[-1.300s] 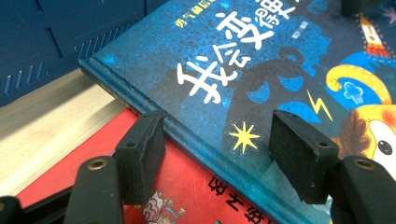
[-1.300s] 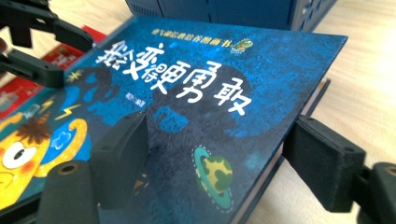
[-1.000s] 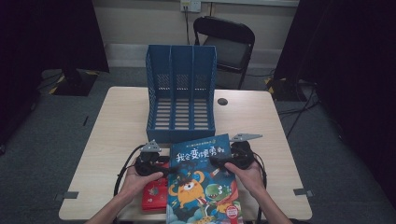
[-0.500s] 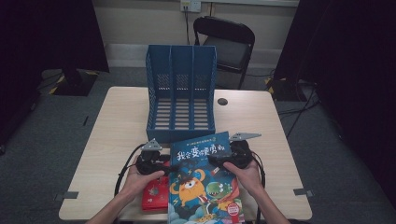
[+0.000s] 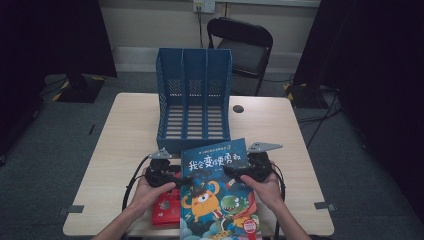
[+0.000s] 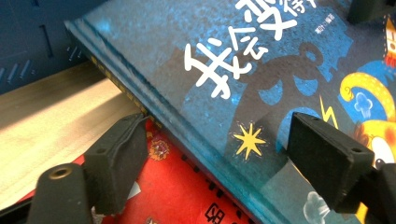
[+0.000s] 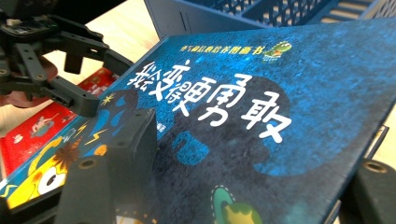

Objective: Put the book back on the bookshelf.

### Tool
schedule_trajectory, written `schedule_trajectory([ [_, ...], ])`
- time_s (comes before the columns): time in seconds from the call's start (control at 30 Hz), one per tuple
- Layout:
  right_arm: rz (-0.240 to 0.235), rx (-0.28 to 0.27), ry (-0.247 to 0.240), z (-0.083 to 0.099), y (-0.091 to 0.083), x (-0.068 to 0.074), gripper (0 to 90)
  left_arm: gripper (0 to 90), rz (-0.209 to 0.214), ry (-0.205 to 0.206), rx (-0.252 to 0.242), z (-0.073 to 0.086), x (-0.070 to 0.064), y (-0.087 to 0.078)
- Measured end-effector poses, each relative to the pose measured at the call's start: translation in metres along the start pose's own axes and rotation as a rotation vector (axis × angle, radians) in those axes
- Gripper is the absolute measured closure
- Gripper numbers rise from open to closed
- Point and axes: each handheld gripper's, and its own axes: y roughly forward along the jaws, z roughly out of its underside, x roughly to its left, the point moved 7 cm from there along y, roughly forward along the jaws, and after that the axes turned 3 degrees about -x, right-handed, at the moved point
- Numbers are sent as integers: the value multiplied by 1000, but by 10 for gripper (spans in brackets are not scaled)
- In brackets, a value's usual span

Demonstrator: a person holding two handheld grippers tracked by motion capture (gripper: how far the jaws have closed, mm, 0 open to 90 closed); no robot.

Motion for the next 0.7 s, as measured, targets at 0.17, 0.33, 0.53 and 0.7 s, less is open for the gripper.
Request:
schedule_trajectory([
  [0.17, -11, -15, -14, -3, -3, 2, 333, 194, 12, 2, -3, -1, -2, 0],
  [0.33, -11, -15, -24, -4, -3, 3, 339, 176, 41, -23, -5, -1, -2, 2],
  [0.53, -15, -14, -35, -7, -4, 5, 344, 170, 65, -46, -11, -3, -3, 4],
  [0.7, -20, -20, -41, -8, -5, 6, 345, 165, 80, -61, -12, -3, -3, 4],
])
